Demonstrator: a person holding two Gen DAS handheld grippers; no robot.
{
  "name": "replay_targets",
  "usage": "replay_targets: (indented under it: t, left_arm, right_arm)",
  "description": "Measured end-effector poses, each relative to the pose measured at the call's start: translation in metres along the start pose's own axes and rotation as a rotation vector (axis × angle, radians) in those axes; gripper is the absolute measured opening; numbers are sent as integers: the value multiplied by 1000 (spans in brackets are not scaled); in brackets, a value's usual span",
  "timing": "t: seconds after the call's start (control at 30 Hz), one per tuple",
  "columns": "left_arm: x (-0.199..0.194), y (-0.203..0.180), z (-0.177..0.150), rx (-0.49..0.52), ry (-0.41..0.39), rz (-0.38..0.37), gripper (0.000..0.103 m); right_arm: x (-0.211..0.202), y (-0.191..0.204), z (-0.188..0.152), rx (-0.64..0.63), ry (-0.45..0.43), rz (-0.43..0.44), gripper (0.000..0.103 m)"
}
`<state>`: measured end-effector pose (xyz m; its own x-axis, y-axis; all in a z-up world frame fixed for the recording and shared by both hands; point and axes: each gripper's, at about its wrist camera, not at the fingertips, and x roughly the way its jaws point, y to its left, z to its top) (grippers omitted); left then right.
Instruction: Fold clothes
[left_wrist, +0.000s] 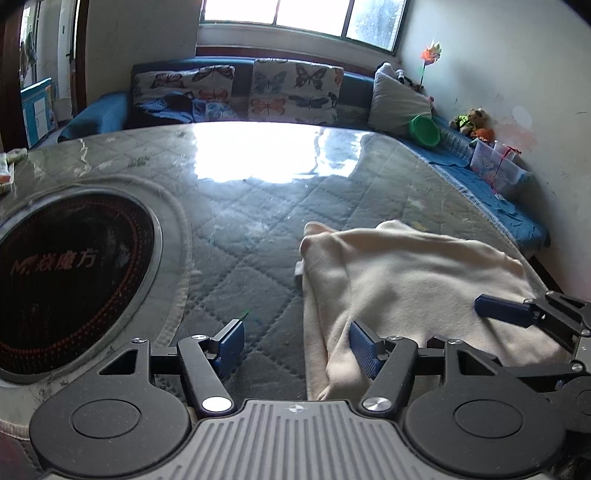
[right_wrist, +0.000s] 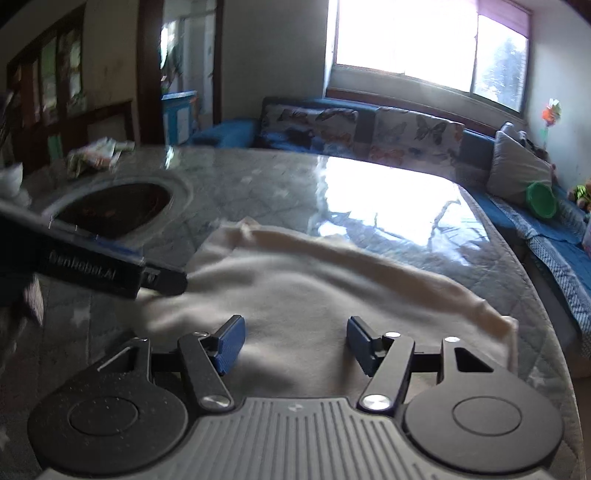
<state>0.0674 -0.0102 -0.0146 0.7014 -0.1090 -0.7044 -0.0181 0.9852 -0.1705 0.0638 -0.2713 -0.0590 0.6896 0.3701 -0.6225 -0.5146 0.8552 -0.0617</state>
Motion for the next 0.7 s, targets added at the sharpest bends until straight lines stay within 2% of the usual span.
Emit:
replay_targets:
  t: [0.17,0.3,0.5,0.63,0.7]
  left_arm:
    - [1,2,0,-6,-1,-13,67]
    - [0,3,1,-13,-1,-18,67]
    - [0,3,2,-12,1,-23,68]
    - [-1,2,1,-5,1,-24,68]
    - [0,3,2,-7,2,-26,69]
  right_arm:
    - [-3,-11,14,41,-12,14,64]
    - [14,-31,36,108,2,-3,64]
    - [47,-59,50,257,43,-23,56]
    - [58,-59,49,258,66,-34,55]
    - [51,-57,52,249,37,-26,54]
